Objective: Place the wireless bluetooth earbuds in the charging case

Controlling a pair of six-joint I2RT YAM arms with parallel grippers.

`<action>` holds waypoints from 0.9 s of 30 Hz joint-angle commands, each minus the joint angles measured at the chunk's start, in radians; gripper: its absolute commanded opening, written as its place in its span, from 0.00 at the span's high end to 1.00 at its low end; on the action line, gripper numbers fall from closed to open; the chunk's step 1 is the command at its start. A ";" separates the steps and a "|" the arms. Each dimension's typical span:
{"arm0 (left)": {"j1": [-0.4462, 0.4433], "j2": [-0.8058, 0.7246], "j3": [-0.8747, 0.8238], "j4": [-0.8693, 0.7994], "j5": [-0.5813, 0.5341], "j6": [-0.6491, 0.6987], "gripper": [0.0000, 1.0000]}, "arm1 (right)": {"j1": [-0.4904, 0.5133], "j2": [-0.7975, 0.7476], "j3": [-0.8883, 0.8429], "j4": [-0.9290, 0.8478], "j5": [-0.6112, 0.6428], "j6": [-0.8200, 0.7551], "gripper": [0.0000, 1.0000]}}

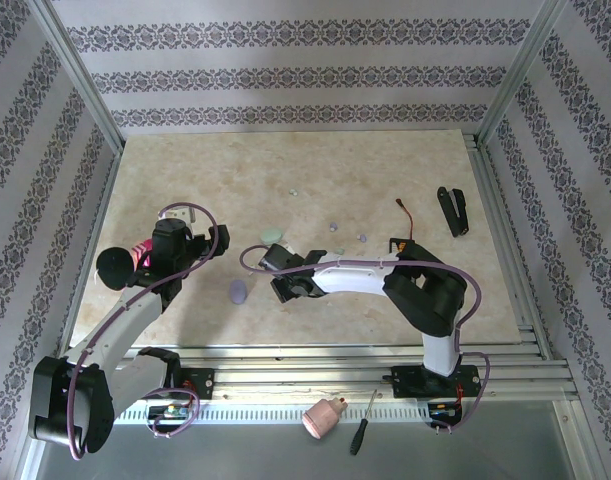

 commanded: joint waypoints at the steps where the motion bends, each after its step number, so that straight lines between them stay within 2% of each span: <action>1: -0.012 -0.012 0.007 -0.021 -0.002 -0.019 0.01 | -0.015 0.019 0.022 -0.029 -0.008 0.013 0.46; 3: -0.011 -0.013 0.006 -0.023 -0.004 -0.018 0.01 | -0.016 0.015 0.022 -0.031 -0.007 0.010 0.49; 8: -0.011 -0.014 0.003 -0.007 0.015 -0.036 0.01 | -0.020 -0.037 -0.012 0.012 -0.023 -0.038 0.50; 13: -0.011 0.000 0.047 -0.081 0.079 -0.093 0.01 | -0.068 -0.116 -0.073 0.094 -0.147 -0.171 0.51; 18: -0.011 -0.025 0.104 -0.220 0.179 -0.101 0.00 | -0.105 -0.208 -0.133 0.152 -0.172 -0.401 0.52; 22: -0.011 -0.033 0.166 -0.375 0.296 -0.108 0.01 | -0.156 -0.285 -0.177 0.199 -0.294 -0.561 0.51; 27: -0.015 0.003 0.212 -0.507 0.550 -0.155 0.00 | -0.207 -0.369 -0.194 0.195 -0.438 -0.738 0.52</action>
